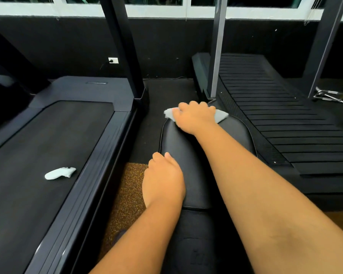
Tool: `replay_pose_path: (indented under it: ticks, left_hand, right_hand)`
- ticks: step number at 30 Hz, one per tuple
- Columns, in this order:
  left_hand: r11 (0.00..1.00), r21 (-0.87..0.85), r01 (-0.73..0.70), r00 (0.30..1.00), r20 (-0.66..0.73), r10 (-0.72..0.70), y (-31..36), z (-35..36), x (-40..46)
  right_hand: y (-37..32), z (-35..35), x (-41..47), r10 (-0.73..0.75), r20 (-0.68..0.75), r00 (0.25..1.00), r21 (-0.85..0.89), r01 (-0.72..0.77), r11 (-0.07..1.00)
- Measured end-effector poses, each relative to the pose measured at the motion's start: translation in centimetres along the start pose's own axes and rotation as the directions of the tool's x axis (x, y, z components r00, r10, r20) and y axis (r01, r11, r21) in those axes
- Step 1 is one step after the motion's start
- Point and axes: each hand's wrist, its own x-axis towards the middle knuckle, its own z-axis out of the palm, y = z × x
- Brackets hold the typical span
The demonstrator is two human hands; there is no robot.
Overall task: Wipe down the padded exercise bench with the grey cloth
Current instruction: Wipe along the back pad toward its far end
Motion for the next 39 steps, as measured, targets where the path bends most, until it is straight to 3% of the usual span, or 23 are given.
replay_pose_path:
  ticks: [3,5,8,13,16,19,24,26,34,39]
  left_hand:
    - [1.0,0.005,-0.01,1.0,-0.002,0.01,0.1,-0.1,-0.1]
    - [1.0,0.012,-0.01,1.0,-0.003,0.01,0.2,-0.1,-0.1]
    - [1.0,0.006,-0.002,1.0,0.003,0.002,0.2,-0.2,-0.2]
    - [1.0,0.0,-0.002,1.0,-0.001,0.002,0.1,-0.2,-0.3]
    - [1.0,-0.011,0.002,1.0,-0.002,-0.002,0.2,-0.2,-0.3]
    - [1.0,-0.006,0.001,1.0,-0.008,-0.001,0.3,-0.2,-0.3]
    - [1.0,-0.001,0.002,1.0,-0.009,-0.002,0.3,-0.1,-0.3]
    - [1.0,-0.004,0.003,1.0,-0.007,-0.003,0.3,-0.2,-0.3]
    - [1.0,-0.015,0.005,1.0,-0.012,-0.005,0.2,-0.2,-0.3]
    - [1.0,-0.029,-0.002,1.0,-0.019,0.001,0.3,-0.2,-0.4]
  right_hand:
    - [-1.7,0.7,-0.8,-0.245,-0.053,0.968,-0.023,0.244,0.97]
    - [-1.0,0.6,-1.0,-0.289,-0.047,0.956,0.017,0.29,0.957]
    - [1.8,0.5,-1.0,-0.193,-0.089,0.977,0.071,0.2,0.977]
    - [6.2,0.2,-1.3,0.122,-0.094,0.988,0.076,-0.115,0.99]
    - [5.7,0.0,-1.4,0.197,-0.088,0.976,0.055,-0.192,0.98]
    - [3.9,0.1,-1.5,0.111,-0.103,0.988,0.027,-0.109,0.994]
    - [2.1,0.9,-1.9,-0.197,-0.099,0.975,0.016,0.2,0.98]
    - [3.0,0.7,-1.9,-0.214,-0.073,0.974,0.052,0.218,0.975]
    - [7.7,-0.7,-2.5,0.117,0.019,0.993,0.144,-0.118,0.983]
    - [8.9,-0.1,-4.6,0.274,-0.035,0.961,0.233,-0.259,0.937]
